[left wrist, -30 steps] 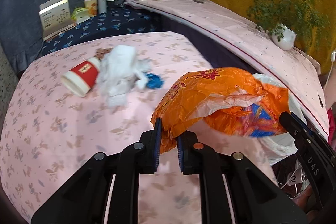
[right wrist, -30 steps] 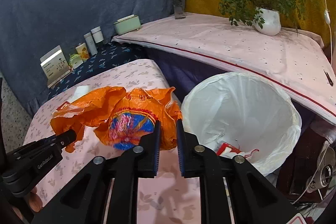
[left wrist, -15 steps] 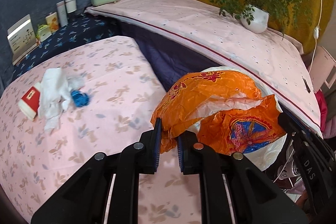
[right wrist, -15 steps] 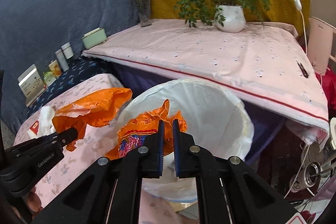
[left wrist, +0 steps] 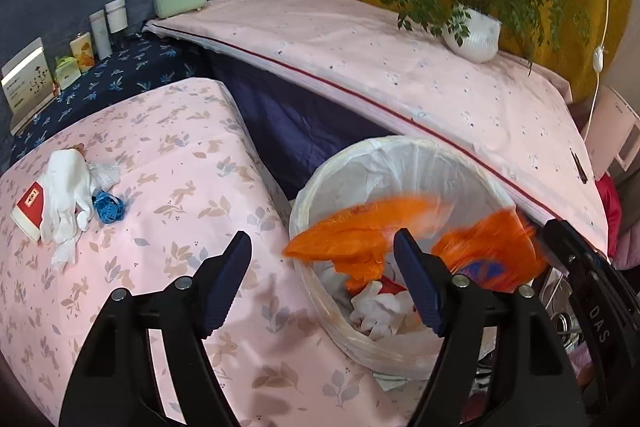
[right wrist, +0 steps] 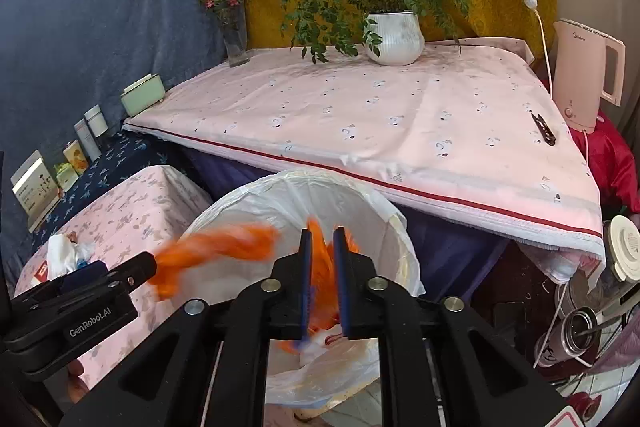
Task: Collect trash
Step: 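Open the left tool over the bin while the right tool releases the printed bag, then move both open tools back from the bin to the trash pile, then grasp the red-and-white paper cup with the left tool while the right tool grasps the white cloth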
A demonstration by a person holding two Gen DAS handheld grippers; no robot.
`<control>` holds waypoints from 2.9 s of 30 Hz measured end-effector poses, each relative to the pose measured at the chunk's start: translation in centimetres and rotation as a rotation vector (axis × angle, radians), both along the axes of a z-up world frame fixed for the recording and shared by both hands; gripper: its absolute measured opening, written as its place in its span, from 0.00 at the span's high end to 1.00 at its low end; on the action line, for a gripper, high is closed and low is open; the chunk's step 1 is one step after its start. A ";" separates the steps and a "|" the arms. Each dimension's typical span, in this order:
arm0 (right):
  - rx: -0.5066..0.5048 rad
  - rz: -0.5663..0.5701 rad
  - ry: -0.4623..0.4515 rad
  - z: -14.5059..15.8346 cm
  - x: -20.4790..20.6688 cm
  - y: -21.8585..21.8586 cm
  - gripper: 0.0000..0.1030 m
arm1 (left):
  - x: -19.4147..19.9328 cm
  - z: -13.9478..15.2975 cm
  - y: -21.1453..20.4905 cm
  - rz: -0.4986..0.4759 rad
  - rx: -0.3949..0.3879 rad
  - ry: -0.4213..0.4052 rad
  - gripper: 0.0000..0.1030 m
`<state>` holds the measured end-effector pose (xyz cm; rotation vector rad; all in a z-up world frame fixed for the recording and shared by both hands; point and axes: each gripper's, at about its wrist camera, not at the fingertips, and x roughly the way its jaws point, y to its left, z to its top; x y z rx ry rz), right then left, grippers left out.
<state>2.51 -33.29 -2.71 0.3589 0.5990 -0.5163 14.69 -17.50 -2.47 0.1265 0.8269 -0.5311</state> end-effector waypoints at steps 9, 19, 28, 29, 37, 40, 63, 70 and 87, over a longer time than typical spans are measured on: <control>0.010 0.023 -0.012 0.0 0.5 1.4 0.54 | 0.7 -0.5 1.7 0.039 0.008 0.016 0.30; 0.001 0.064 0.007 -0.2 1.3 3.8 0.45 | 1.0 -0.9 4.0 0.077 0.006 0.025 0.30; -0.020 0.086 0.012 0.0 1.7 5.9 0.35 | 1.1 -1.0 6.6 0.119 -0.003 0.023 0.30; -0.022 0.090 0.014 0.0 1.8 6.2 0.35 | 1.2 -1.0 6.9 0.127 -0.004 0.022 0.30; -0.031 0.139 0.028 0.1 2.6 8.9 0.33 | 1.5 -1.2 9.9 0.173 -0.014 0.028 0.30; -0.035 0.161 0.029 0.2 3.1 10.1 0.33 | 1.6 -1.2 11.1 0.193 -0.017 0.026 0.30; -0.051 0.380 0.064 0.3 7.7 21.4 0.30 | 4.6 -2.1 25.6 0.449 -0.040 0.035 0.27; -0.047 0.462 0.076 0.1 9.8 25.4 0.30 | 5.7 -2.6 29.6 0.519 -0.030 0.035 0.22; -0.071 0.549 0.100 -1.1 18.3 31.1 0.30 | 12.7 -3.4 33.0 0.541 -0.087 0.081 0.22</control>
